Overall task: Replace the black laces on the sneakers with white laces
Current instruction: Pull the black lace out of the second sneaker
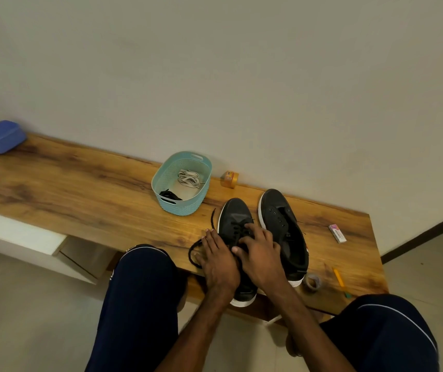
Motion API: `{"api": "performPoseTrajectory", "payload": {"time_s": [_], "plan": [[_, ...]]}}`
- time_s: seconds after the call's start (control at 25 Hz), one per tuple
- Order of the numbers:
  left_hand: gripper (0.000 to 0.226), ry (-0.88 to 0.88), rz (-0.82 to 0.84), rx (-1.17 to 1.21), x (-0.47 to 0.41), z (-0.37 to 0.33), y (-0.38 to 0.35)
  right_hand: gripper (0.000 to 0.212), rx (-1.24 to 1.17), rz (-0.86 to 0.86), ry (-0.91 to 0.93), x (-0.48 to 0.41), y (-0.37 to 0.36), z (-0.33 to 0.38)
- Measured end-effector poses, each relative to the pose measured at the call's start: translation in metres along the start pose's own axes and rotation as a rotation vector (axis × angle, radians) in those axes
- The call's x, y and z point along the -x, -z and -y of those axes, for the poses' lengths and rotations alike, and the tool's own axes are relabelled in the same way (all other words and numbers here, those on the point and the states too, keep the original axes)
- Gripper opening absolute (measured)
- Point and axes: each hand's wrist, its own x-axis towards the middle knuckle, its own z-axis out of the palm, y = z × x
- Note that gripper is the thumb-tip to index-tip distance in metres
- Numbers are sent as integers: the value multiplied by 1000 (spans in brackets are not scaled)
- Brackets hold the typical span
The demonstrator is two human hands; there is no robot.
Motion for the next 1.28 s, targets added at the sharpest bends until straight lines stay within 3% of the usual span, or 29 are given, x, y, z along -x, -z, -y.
{"api": "performPoseTrajectory", "payload": {"time_s": [0.2, 0.48, 0.76, 1.0, 1.16, 1.2, 1.24, 1.28], "plan": [[83, 1, -9, -5, 0, -1, 1, 12, -171, -95, -35, 1, 9, -3], [83, 10, -13, 37, 1, 1, 0, 47, -3, 56, -44, 1, 3, -1], [78, 13, -26, 28, 2, 1, 1, 26, 34, -43, -47, -4, -5, 1], [77, 4, -48, 34, 2, -1, -2, 6, -301, -186, -96, -5, 21, -7], [79, 2, -56, 7, 1, 0, -4, 18, -1043, -293, -129, 0, 74, -24], [79, 2, -58, 11, 1, 0, -4, 18, -1115, -312, -145, 2, 86, -32], [79, 4, -57, 13, 1, 0, -4, 16, -1043, -315, -174, 4, 94, -42], [79, 7, -54, 10, 1, 0, -4, 11, -821, -292, -212, 4, 98, -50]]}}
